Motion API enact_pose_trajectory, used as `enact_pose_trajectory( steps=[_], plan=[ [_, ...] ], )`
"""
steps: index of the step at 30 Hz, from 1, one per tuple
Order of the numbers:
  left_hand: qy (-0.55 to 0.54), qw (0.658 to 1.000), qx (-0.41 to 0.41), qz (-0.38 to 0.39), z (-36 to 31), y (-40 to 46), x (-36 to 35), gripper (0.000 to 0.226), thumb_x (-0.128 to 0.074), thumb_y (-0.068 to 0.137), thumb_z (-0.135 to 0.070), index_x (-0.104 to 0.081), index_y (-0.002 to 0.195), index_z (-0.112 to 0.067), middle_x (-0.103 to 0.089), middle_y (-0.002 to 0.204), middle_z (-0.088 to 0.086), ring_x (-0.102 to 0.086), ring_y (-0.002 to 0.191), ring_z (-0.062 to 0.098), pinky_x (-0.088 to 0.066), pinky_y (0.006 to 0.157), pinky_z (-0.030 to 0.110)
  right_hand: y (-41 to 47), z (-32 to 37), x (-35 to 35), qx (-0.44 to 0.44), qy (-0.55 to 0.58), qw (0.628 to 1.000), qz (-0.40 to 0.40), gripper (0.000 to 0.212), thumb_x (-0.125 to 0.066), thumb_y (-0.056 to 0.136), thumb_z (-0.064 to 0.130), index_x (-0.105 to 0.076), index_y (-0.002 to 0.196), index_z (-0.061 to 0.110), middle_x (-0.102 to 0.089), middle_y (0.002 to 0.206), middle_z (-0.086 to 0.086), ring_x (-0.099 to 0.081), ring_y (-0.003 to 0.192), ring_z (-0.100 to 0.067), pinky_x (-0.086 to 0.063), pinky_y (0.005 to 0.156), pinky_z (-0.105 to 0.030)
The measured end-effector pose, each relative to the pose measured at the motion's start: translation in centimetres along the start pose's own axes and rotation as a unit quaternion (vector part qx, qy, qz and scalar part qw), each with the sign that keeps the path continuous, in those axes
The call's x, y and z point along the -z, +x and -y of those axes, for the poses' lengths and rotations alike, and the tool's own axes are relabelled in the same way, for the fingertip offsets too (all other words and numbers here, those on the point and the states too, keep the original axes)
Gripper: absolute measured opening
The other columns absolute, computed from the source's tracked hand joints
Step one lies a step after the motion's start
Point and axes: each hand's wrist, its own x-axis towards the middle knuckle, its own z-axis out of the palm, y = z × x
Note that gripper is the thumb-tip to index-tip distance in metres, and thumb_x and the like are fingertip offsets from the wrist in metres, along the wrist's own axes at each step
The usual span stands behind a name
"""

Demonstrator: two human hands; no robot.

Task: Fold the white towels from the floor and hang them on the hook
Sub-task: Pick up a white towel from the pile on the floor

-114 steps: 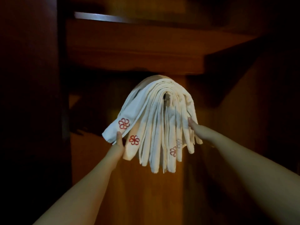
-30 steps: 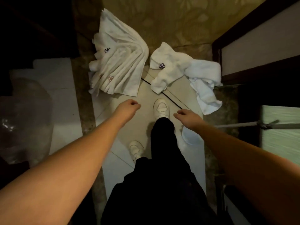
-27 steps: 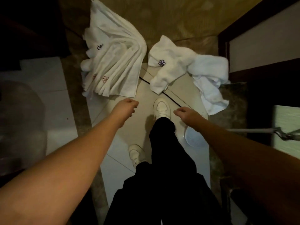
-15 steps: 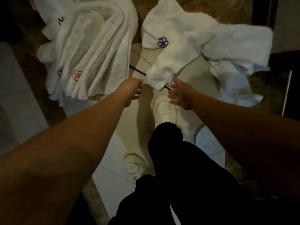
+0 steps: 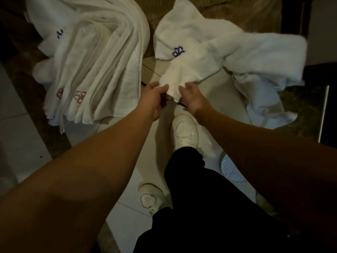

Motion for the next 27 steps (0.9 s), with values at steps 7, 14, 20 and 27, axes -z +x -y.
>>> enact_pose_trajectory(
  steps=[7, 14, 20, 27],
  plan=[
    [0.017, 0.992, -0.029, 0.121, -3.6, -8.8, 0.0, 0.028, -0.05, 0.099, -0.006, -0.062, 0.123, -0.016, -0.075, 0.079, -0.006, -0.065, 0.064, 0.004, -0.047, 0.059, 0.017, -8.0, 3.7, 2.0, 0.207, -0.107, 0.972, 0.028, 0.052, -0.076, 0.09, 0.015, -0.054, 0.136, 0.006, -0.058, 0.114, -0.003, -0.058, 0.106, -0.015, -0.042, 0.08, -0.001],
    [0.304, 0.929, -0.171, 0.123, -8.2, -19.6, 1.2, 0.033, -0.062, 0.094, -0.003, -0.066, 0.125, -0.014, -0.071, 0.085, -0.002, -0.062, 0.078, 0.011, -0.047, 0.069, 0.017, -17.1, 9.2, 6.1, 0.227, -0.154, 0.959, 0.079, 0.028, -0.069, 0.095, 0.017, -0.065, 0.121, 0.012, -0.064, 0.087, 0.007, -0.055, 0.067, 0.017, -0.041, 0.069, -0.002],
    [0.507, 0.812, -0.26, 0.125, -12.8, -28.4, 2.1, 0.019, -0.062, 0.099, -0.03, -0.075, 0.112, -0.026, -0.065, 0.091, -0.009, -0.058, 0.077, -0.006, -0.036, 0.065, 0.0, -24.7, 14.2, 8.7, 0.28, -0.285, 0.914, 0.077, 0.018, -0.06, 0.1, 0.035, -0.072, 0.11, 0.026, -0.064, 0.086, 0.018, -0.058, 0.076, 0.011, -0.035, 0.067, 0.001],
    [0.585, 0.732, -0.338, 0.086, -16.4, -38.3, 3.4, 0.021, -0.059, 0.1, -0.03, -0.071, 0.109, -0.016, -0.056, 0.128, -0.002, -0.048, 0.123, 0.018, -0.033, 0.094, 0.02, -33.2, 18.4, 10.0, 0.306, -0.354, 0.882, 0.061, 0.008, -0.064, 0.097, 0.032, -0.069, 0.1, 0.037, -0.067, 0.098, 0.011, -0.058, 0.092, -0.007, -0.037, 0.064, -0.001]
  ],
)
